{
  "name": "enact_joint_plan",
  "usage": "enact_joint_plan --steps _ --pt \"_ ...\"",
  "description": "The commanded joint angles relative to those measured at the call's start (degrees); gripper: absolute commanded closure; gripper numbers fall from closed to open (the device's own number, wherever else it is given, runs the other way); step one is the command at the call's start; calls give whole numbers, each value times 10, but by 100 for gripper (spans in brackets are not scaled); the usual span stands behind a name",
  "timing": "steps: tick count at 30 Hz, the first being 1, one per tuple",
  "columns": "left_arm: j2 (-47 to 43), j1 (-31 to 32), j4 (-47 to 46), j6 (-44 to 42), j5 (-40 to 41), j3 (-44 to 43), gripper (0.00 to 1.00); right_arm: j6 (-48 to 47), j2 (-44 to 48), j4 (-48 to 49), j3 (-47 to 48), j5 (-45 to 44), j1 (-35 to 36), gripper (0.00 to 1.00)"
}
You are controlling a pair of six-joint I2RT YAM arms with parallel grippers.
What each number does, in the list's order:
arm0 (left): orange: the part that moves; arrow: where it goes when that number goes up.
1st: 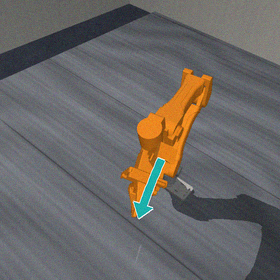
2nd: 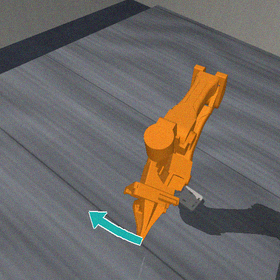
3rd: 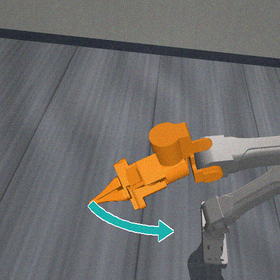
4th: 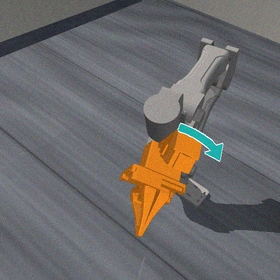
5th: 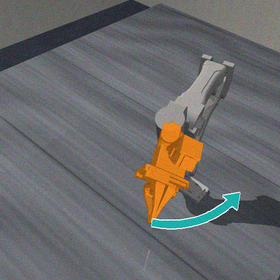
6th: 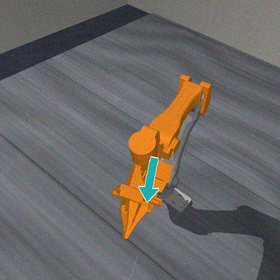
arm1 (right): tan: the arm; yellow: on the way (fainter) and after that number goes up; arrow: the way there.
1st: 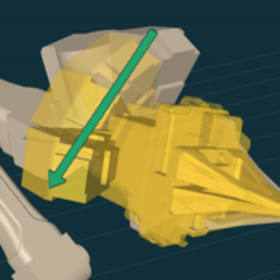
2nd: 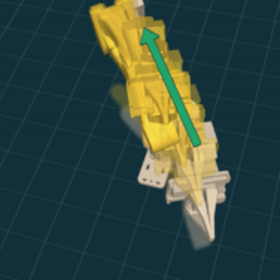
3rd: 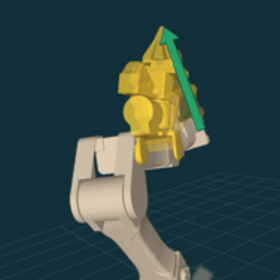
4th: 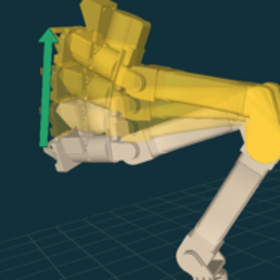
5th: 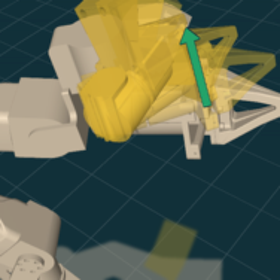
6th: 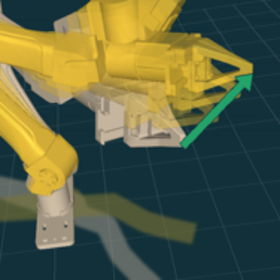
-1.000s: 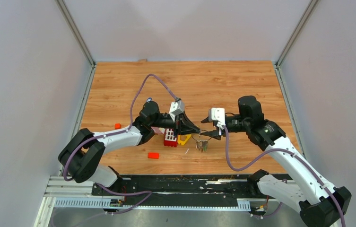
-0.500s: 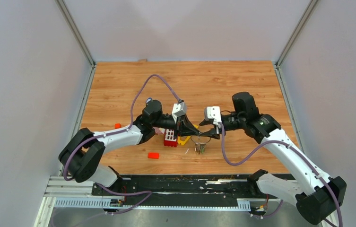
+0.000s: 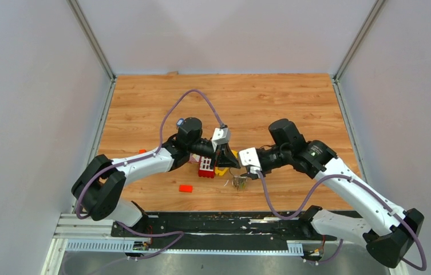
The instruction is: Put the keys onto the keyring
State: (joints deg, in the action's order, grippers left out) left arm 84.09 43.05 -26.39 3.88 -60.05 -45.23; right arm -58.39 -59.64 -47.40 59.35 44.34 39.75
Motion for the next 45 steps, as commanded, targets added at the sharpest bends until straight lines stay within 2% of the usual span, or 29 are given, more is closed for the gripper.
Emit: enact_joint_plan --steps 1,8,16,21,27,29,39,45 --pt "-10 2 59 -76 -25 -34 100 -18 21 13 1 -67 16 60" --pt "-34 2 85 -119 -15 -26 100 55 63 57 -32 -83 1 62" --pt "-58 -2 -4 -56 -11 -4 100 118 93 77 -57 8 -99 62" --pt "-80 -15 -79 23 -15 3 100 135 77 78 -65 64 -157 60" --pt "-103 -36 -178 134 7 6 100 147 48 88 -68 102 -164 54" --pt "-110 -40 -185 153 25 7 100 150 39 86 -63 117 -164 52" --pt "-120 -45 -225 180 53 23 100 158 21 97 -62 144 -164 51" --pt "-118 -46 -235 187 55 26 100 172 11 118 -66 142 -164 58"
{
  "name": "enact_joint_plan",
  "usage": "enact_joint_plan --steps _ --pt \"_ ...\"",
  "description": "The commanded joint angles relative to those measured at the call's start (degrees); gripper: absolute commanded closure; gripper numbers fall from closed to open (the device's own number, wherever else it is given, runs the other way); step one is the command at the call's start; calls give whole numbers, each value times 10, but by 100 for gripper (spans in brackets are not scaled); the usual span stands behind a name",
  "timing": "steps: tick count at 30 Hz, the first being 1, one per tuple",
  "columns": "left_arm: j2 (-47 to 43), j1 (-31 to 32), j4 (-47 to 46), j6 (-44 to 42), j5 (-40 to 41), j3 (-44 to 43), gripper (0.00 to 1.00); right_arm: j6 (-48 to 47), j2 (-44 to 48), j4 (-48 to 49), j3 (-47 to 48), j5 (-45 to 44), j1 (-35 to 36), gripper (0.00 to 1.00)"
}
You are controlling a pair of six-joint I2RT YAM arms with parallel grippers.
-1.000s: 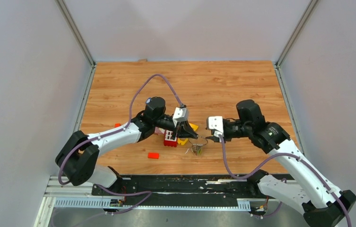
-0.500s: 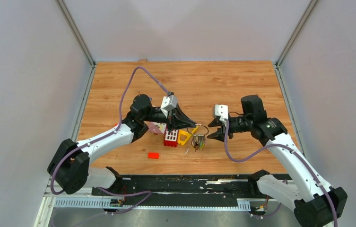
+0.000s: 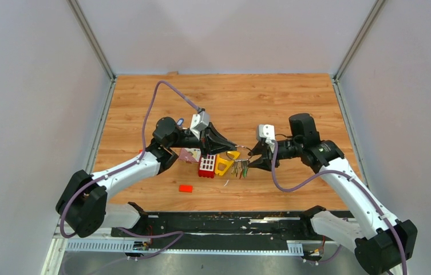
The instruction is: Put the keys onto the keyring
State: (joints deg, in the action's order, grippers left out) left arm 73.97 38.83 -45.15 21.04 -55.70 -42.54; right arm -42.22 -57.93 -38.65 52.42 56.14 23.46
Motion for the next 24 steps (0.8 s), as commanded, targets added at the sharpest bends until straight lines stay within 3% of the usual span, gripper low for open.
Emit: enact_joint_plan --steps 1,24 --pt "-16 -4 -51 17 11 1 100 9 -9 31 3 25 -1 59" --pt "-17 -11 -58 17 12 9 100 -25 -5 10 -1 6 -1 83"
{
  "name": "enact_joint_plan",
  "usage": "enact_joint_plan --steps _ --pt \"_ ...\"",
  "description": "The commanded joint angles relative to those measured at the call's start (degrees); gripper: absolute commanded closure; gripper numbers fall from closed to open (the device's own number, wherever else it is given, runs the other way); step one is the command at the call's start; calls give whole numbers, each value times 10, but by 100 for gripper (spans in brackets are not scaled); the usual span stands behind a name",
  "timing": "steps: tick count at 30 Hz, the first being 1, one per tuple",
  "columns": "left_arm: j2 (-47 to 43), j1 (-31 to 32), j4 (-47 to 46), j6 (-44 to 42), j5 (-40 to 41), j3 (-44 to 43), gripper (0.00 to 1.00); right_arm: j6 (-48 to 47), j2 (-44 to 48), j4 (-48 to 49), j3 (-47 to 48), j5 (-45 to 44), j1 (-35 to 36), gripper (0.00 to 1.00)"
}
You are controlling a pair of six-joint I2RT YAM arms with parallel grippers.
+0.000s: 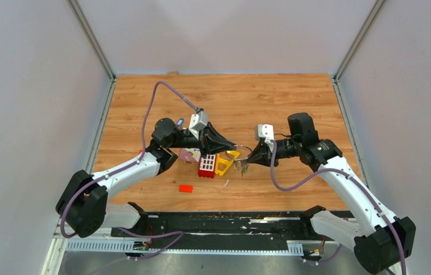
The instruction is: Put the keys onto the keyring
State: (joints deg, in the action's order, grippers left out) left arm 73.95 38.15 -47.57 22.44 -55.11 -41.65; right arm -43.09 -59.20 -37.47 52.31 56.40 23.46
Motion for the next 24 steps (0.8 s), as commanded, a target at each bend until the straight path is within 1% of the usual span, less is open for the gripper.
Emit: enact_joint_plan --steps 1,5,8,19,20,21,24 --pt "-17 -4 -34 3 6 0 100 -18 8 -3 1 4 -1 85" --pt "-17 -6 -33 1 6 1 100 -27 11 -12 3 -2 -1 95" --pt "-18 -7 -28 -5 5 2 100 -36 16 -19 5 -13 -1 100" --pt "-17 -10 -27 -7 6 3 100 -51 27 -34 10 -32 -1 100" --pt "-17 -9 -28 -6 6 3 100 -50 27 -33 10 -30 -1 100" --pt "-16 -9 -31 -4 6 3 100 -49 27 -33 8 -27 -1 97" --pt "-16 -10 -35 -2 8 3 100 -44 28 -31 4 -18 -1 84"
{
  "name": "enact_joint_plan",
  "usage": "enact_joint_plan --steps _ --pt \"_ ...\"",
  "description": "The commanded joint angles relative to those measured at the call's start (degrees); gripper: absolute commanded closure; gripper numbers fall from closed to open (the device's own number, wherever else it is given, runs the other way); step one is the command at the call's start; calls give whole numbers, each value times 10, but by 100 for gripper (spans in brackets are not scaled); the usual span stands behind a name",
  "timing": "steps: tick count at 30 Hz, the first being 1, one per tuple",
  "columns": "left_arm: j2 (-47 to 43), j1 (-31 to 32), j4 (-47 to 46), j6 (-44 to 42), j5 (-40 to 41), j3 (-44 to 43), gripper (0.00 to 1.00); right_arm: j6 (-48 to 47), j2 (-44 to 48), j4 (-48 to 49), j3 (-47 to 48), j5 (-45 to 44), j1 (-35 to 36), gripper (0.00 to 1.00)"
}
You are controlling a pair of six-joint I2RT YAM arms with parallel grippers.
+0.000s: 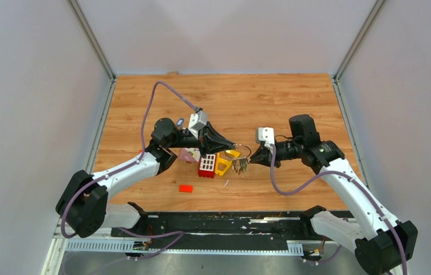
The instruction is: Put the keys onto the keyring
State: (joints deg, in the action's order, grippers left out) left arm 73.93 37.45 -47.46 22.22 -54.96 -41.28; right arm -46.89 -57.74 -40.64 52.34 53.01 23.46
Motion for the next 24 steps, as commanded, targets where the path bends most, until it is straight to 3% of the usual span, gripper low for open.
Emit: enact_joint_plan --steps 1,5,11,24 --pt "-15 -3 -36 1 7 0 100 -1 13 6 2 17 -1 80" --pt "-13 -2 -53 16 4 0 100 13 8 28 -2 25 -1 60" --pt "-12 -2 -81 34 4 6 100 24 -21 37 5 47 0 55" --pt "-13 -2 -84 25 4 13 100 27 -31 40 15 36 0 79"
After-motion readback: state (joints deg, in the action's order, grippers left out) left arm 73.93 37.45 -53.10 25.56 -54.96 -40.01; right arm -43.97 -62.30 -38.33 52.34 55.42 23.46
